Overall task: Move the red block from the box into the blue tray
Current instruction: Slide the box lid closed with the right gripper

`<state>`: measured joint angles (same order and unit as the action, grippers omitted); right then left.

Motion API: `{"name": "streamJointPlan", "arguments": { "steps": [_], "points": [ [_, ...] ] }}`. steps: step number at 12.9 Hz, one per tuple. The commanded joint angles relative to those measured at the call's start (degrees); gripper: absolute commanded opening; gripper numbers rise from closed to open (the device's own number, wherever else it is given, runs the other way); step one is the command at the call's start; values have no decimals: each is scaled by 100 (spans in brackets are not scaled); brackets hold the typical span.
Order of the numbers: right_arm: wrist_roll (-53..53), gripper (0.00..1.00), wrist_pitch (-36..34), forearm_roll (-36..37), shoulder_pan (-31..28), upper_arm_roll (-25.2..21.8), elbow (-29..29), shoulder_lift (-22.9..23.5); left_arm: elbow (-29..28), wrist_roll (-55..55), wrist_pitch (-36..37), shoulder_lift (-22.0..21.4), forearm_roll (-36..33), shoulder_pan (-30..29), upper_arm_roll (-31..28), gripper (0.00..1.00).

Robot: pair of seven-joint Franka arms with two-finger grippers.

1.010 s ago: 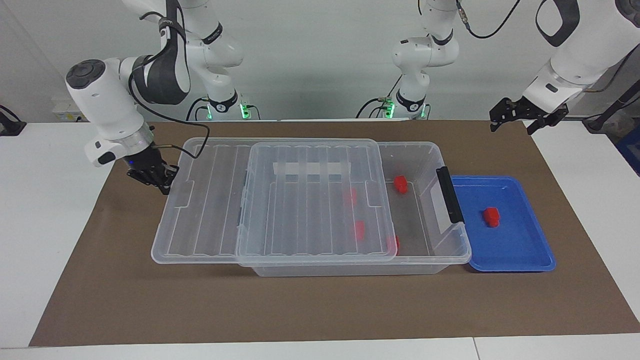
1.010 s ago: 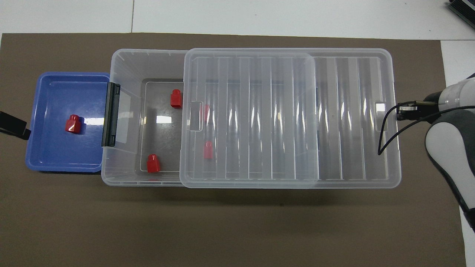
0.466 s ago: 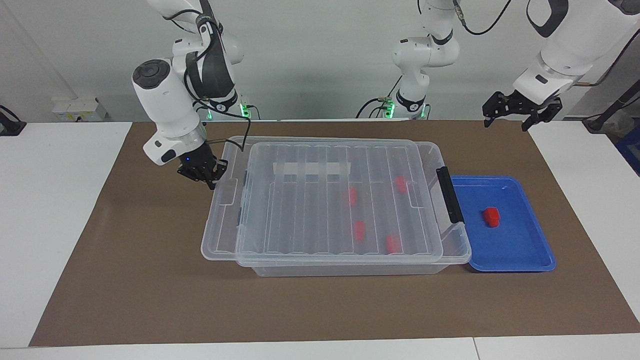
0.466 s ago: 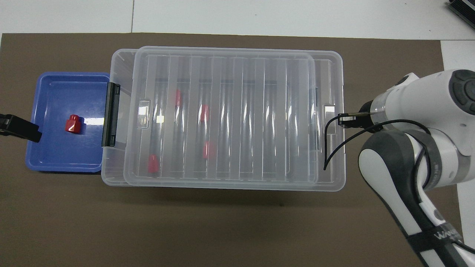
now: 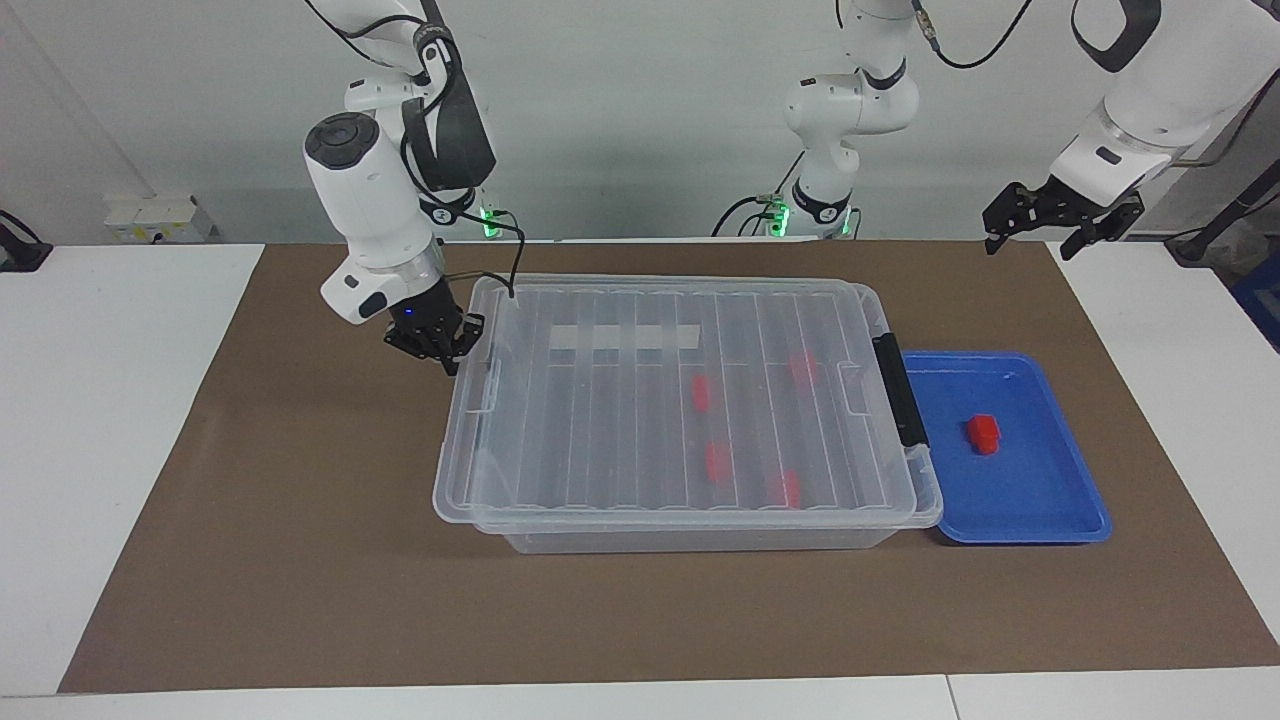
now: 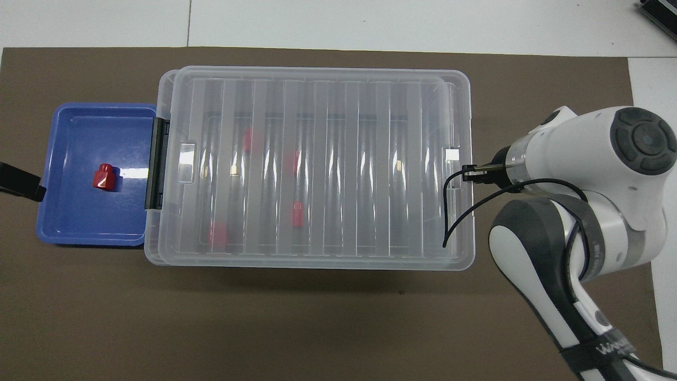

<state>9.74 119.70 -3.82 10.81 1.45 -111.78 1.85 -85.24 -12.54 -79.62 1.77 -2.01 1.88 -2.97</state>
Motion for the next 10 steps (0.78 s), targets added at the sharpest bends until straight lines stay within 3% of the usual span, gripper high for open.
{"name": "streamJointPlan", "arguments": {
  "steps": [1,4,6,9,10],
  "points": [
    [45,0,177,-111,158,14,-187,-141,-159,50,-124,-124,-98,23,-11,100],
    [-25,0,168,-111,150,5,-152,-124,-282,76,-168,-159,-98,23,-19,100],
    [-8,0,142,-111,115,-4,-117,-141,-344,32,-657,-186,-98,23,-20,100],
    [54,0,-24,-111,19,-48,-81,-237,-458,32,-827,-177,-98,32,-20,100],
    [63,7,-130,-102,-95,-57,-73,-299,-484,50,-862,-151,-89,58,-20,100]
  ]
}}
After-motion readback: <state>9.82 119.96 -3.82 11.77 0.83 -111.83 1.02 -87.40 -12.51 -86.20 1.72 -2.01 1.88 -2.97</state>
